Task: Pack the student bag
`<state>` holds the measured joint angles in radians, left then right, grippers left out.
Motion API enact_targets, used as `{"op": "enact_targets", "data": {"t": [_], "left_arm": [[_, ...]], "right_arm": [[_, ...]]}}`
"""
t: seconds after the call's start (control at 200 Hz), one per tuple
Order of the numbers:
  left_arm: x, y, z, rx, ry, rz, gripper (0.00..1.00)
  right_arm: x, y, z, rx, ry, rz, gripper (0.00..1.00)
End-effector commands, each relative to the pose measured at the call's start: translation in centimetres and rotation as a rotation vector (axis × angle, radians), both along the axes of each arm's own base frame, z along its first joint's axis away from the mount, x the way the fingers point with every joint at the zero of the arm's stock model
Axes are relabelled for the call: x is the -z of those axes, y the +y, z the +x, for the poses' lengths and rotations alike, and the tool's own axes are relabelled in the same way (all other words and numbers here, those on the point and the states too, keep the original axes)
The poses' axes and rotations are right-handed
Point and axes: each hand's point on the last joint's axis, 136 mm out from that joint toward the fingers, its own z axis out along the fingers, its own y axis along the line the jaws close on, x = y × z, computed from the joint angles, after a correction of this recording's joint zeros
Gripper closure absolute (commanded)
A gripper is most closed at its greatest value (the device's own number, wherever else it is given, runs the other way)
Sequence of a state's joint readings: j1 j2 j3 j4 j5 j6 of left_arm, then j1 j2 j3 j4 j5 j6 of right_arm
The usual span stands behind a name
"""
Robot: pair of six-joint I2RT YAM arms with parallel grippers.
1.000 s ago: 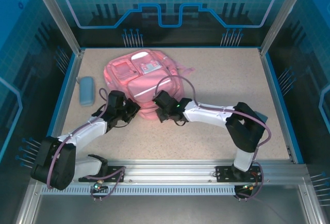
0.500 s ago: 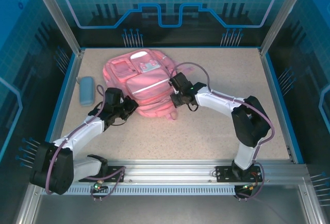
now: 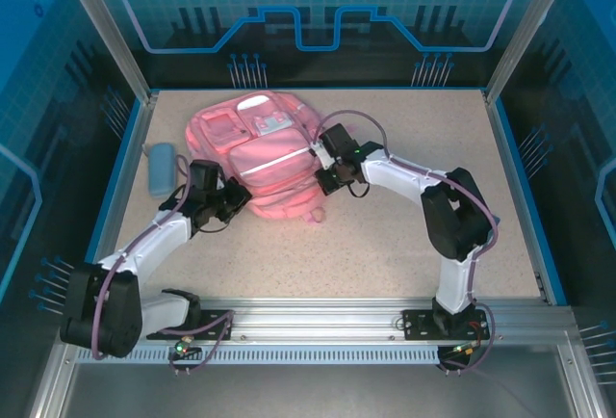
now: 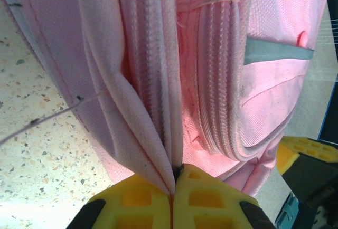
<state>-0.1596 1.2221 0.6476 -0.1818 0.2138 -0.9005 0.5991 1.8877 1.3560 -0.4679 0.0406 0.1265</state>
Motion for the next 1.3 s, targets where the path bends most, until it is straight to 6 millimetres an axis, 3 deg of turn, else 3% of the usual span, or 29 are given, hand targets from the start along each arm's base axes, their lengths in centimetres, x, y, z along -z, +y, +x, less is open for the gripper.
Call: {"op": "enact_targets", "data": {"t": [0.0,0.15,0.25,0.37,0.53,0.63,0.72,0.875,1.026,1.296], "left_arm": [[-1.0,1.0,2.0,0.029,-0.035,0.059,1.0],[-1.1,0.1,5.0,0.076,-0.049,0.049,0.96],[-0.7,-0.1,6.8,0.077,-0.041,0.061,0.92],[-0.8,0.1,8.6,0.074,-0.052,0.092,0.85],[-1.4,1.9,9.0,0.034,-0.037,0.188,0.61],[-1.6,3.1,7.5,0.0,-0.011,0.229,0.43],[-1.6,3.4,5.7,-0.01,0.007,0.229,0.36],[-1.5,1.3,3.0,0.029,0.003,0.079,0.35],[-0.7,-1.4,1.6,0.069,0.021,-0.056,0.41],[1.8,-3.3,1.6,0.078,0.09,-0.089,0.51]], "right_arm": [[1.2,-3.7,-3.0,0.049,0.083,-0.051,1.0],[2.0,-2.3,-8.7,0.006,0.147,0.017,1.0],[1.9,0.5,-11.5,-0.05,0.136,0.094,1.0],[1.7,4.3,-13.3,-0.073,0.129,0.177,1.0],[0.5,8.9,-12.7,-0.072,0.079,0.258,1.0],[0.2,10.3,-11.4,-0.042,0.058,0.278,1.0],[-0.2,11.2,-10.4,-0.033,0.049,0.284,1.0],[-1.4,12.5,-9.7,-0.044,0.038,0.306,1.0],[-2.0,13.0,-9.7,-0.046,0.053,0.317,1.0],[-2.4,12.4,-10.4,-0.034,0.055,0.288,1.0]]}}
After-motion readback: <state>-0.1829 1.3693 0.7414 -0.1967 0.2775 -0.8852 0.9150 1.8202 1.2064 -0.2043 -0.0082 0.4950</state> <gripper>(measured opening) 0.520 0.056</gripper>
